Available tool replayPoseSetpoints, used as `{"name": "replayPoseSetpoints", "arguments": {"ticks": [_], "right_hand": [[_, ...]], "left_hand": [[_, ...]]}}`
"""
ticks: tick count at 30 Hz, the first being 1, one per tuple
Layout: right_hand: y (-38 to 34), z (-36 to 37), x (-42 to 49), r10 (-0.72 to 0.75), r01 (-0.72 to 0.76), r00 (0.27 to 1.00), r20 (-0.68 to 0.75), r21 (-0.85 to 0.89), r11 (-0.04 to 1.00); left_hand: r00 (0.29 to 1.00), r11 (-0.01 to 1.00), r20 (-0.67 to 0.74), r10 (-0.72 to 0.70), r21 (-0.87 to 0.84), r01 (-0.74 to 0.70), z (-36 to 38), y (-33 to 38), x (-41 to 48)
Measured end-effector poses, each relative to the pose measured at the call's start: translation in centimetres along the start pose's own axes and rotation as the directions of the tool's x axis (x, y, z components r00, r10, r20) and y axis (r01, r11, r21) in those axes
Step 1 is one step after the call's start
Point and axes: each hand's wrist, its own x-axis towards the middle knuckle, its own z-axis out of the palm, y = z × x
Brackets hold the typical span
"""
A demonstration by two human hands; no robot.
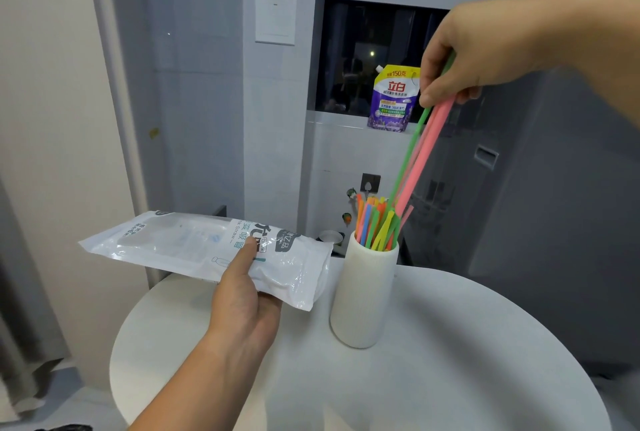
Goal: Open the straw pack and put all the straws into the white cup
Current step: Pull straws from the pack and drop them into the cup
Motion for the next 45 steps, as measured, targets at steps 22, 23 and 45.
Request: {"name": "replayPoseSetpoints", "arguments": {"ticks": [22,23,45], "right_hand": [[-0.4,4.1,0.5,-0.031,0.025,0.987,0.158,0.035,0.999],[-0.3,4.0,0.5,-0.03,0.025,0.988,0.154,0.036,0.999],[-0.8,4.9,1.1,-0.022,0.026,0.992,0.125,-0.032,0.999]], "left_hand": [[1.0,1.0,-0.002,-0.001,-0.003,0.001,0.1,0.1,-0.3],[1.0,1.0,0.0,-0.002,-0.004,0.002,0.1,0.1,-0.3],[1.0,1.0,0.002,-0.007,0.005,0.007,0.1,0.0,-0.2]]}}
